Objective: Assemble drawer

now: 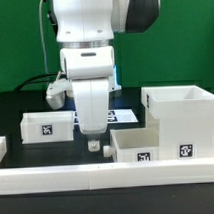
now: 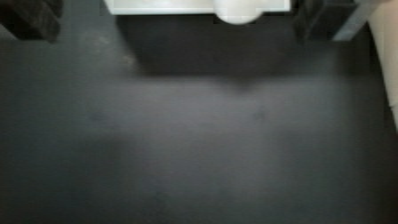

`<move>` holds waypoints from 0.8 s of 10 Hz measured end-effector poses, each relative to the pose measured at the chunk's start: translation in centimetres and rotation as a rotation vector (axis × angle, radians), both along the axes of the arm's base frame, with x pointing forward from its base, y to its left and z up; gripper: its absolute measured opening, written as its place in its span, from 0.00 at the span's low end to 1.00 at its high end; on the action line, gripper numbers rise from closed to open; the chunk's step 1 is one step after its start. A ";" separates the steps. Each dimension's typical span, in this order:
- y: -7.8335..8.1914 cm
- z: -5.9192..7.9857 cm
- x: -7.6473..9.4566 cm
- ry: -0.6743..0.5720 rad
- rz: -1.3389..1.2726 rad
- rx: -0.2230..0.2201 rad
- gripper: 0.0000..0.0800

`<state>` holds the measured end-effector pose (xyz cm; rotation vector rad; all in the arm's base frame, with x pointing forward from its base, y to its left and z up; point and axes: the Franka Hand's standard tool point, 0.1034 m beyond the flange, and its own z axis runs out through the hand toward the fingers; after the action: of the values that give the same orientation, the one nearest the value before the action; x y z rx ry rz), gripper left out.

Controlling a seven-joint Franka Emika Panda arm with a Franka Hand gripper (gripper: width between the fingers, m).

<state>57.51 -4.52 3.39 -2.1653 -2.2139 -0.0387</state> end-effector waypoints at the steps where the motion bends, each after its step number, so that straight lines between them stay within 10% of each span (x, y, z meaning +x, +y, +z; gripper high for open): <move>1: -0.2 -0.5 0.7 0.001 0.006 0.039 0.81; 8: 3.2 -1.7 0.9 0.009 -0.052 0.135 0.81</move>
Offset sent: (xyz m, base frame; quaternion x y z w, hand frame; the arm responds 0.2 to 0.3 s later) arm 0.0072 0.0357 -0.0004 -0.0155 0.1455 0.0257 0.9889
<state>58.37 -1.30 1.73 -2.1463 -2.0846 -0.1745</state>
